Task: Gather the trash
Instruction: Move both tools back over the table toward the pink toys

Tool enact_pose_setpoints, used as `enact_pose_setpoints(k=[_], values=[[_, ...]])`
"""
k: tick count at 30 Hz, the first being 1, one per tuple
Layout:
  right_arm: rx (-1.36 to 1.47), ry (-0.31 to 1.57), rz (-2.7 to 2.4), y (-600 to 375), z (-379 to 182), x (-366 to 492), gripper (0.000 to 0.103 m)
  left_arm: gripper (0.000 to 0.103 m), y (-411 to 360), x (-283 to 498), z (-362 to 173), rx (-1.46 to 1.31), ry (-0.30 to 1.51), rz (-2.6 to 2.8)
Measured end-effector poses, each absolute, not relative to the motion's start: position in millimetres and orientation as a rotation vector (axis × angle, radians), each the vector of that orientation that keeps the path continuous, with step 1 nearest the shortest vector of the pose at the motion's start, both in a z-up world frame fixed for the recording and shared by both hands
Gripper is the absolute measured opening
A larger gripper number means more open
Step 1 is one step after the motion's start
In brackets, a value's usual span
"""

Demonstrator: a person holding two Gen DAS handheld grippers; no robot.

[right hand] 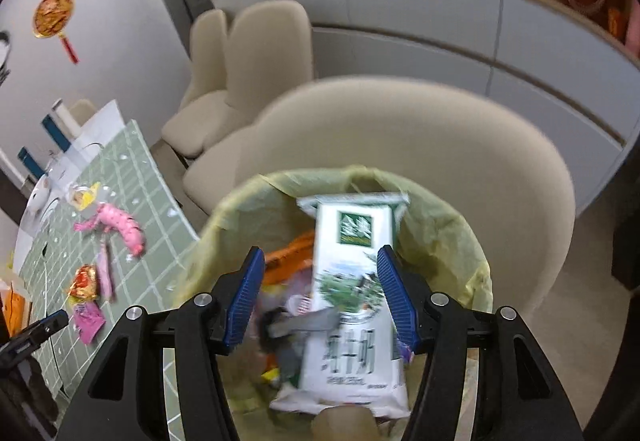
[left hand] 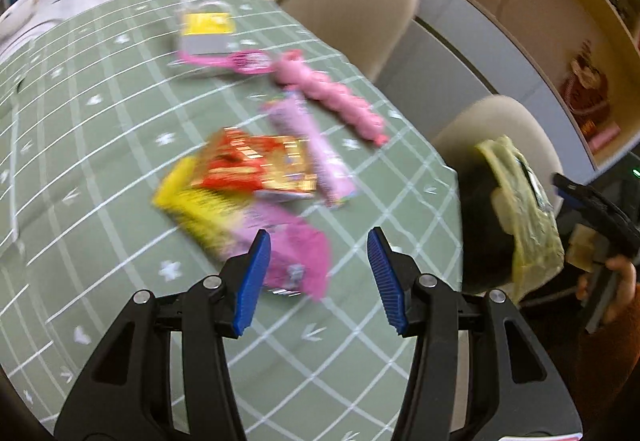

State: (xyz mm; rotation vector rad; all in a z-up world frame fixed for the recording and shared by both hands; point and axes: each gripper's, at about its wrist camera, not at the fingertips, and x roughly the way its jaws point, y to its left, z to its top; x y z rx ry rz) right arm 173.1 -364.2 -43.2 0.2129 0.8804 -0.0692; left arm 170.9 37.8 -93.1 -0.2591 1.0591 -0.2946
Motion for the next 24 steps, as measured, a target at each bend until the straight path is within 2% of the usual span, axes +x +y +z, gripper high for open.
enact_pose_setpoints(k=[7,15,20,24], values=[[0.169,0.727,0.087,-306,-12,166,0.055,0.048,86,163,-93,-0.305,1.041,-0.168],[0.074,0.813,0.267,-227,-33,188,0.055,0.051,112,163,-88,-0.329,0.993,-0.199],[0.020,0.845,0.306,-198,-53,189,0.055,0.052,103,208,-73,-0.175,0.883,-0.334],[0.024,0.884,0.347,-188,-71,190,0.055,0.052,89,271,-74,-0.043,0.875,-0.403]])
